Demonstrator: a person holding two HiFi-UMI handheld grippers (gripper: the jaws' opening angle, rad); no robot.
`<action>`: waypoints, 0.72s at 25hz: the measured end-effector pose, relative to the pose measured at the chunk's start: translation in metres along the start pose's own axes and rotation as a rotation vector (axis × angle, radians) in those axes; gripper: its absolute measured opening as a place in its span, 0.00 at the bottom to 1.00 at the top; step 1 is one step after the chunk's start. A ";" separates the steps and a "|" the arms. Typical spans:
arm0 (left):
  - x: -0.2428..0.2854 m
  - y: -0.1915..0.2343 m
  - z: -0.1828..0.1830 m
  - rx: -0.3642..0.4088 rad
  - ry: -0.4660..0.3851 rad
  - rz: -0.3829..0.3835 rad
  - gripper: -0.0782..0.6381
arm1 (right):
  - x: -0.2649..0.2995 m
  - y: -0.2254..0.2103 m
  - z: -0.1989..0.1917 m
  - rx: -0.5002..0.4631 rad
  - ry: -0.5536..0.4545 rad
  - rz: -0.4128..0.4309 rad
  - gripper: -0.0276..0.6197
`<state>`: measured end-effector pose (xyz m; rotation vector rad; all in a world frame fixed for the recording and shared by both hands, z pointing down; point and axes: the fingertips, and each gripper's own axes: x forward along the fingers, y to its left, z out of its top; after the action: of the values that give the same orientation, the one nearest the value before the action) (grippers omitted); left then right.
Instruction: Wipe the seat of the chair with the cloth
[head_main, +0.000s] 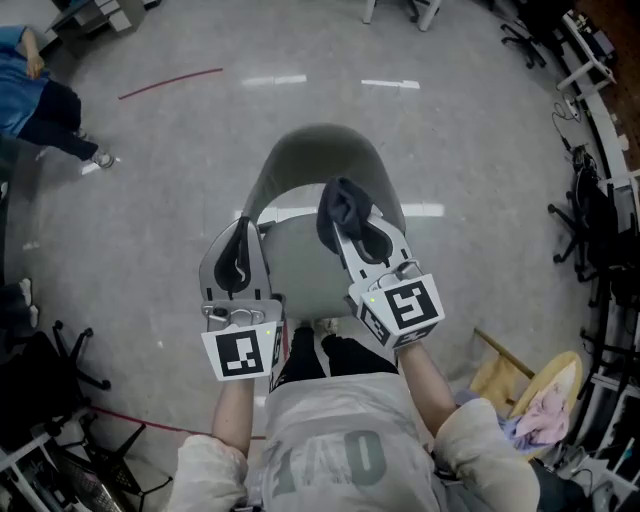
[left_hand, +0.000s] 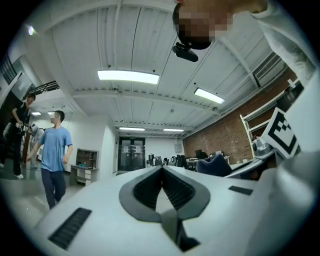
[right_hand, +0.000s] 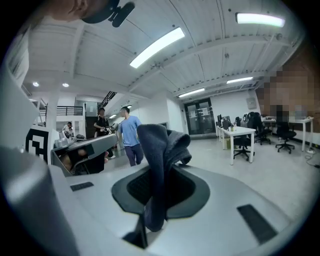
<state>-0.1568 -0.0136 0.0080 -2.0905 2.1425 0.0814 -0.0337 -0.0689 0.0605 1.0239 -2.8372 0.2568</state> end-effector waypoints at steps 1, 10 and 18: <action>0.001 0.006 -0.013 -0.011 0.019 0.010 0.13 | 0.012 0.003 -0.011 0.008 0.020 0.016 0.12; -0.007 0.028 -0.165 -0.014 0.145 0.046 0.13 | 0.109 0.024 -0.159 0.104 0.181 0.148 0.12; -0.047 0.039 -0.286 -0.042 0.275 0.065 0.13 | 0.152 0.034 -0.287 0.114 0.276 0.156 0.12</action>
<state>-0.2136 -0.0066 0.2949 -2.1651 2.3812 -0.1649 -0.1572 -0.0809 0.3623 0.7203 -2.6749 0.5362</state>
